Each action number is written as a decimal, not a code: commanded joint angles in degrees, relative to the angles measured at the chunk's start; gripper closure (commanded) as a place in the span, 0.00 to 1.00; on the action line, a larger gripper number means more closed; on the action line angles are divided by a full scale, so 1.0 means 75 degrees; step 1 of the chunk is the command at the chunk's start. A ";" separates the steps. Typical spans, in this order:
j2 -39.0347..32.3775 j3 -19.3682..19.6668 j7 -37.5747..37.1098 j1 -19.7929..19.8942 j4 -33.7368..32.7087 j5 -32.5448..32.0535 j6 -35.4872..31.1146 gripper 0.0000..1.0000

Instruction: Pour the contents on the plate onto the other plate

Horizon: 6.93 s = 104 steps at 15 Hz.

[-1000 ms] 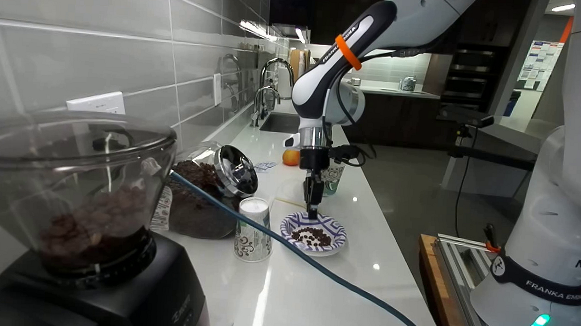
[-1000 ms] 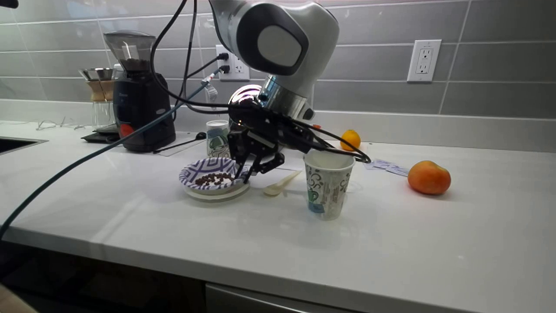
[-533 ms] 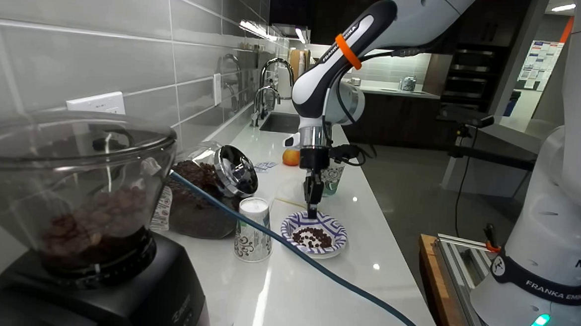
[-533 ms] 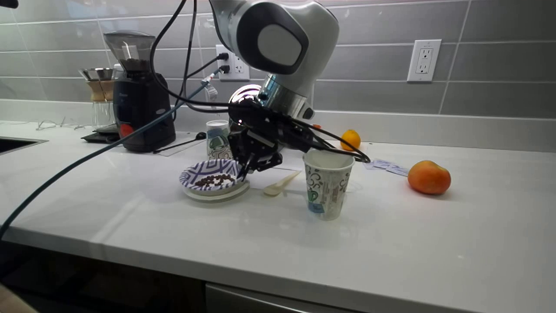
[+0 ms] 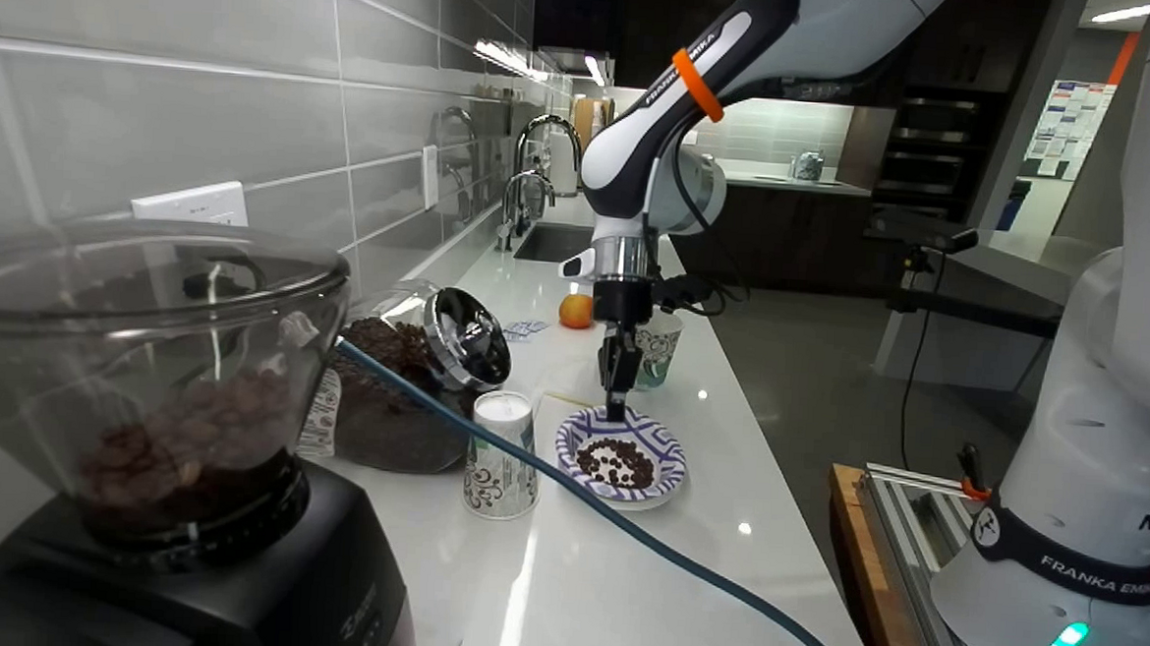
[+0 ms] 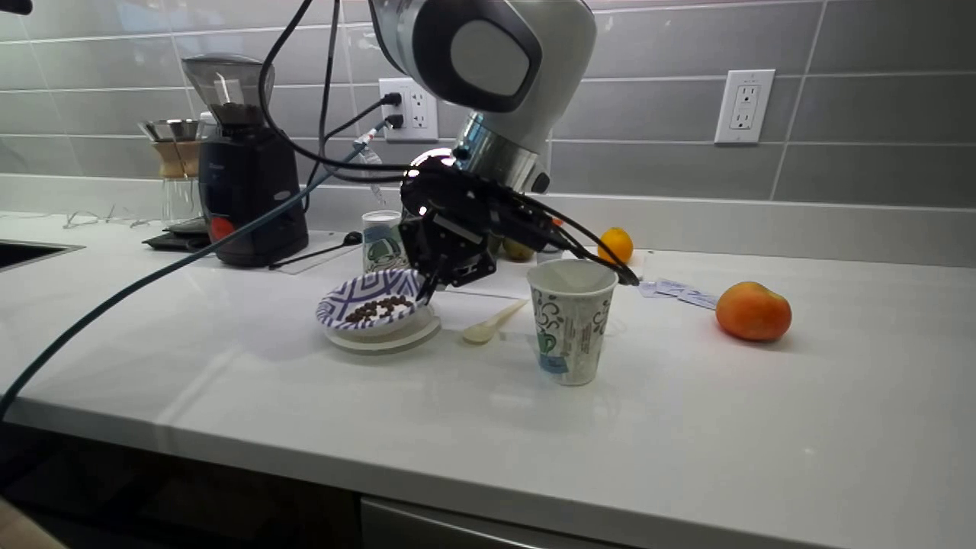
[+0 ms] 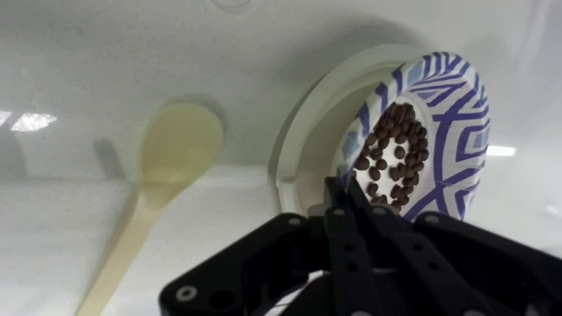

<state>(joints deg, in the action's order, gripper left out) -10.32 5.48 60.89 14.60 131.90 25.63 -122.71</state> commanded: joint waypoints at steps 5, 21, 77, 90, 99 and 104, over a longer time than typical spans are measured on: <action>0.0926 0.0147 0.0235 -0.0083 0.0304 0.0036 0.0410 0.99; 0.2726 0.0115 -0.1322 -0.0778 0.1641 -0.2159 -0.1785 0.99; 0.3792 -0.1482 -0.9519 -0.1338 0.2519 -0.9454 -0.1460 0.99; 0.3528 -0.1831 -1.0975 -0.1718 0.2281 -1.0372 -0.0534 0.99; 0.3179 -0.2108 -1.1757 -0.2130 0.2079 -1.0899 0.0562 0.99; 0.2832 -0.2105 -1.2037 -0.2312 0.1801 -1.1154 0.0819 0.99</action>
<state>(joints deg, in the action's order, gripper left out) 13.85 -10.33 -26.77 -1.61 147.84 -55.55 -118.71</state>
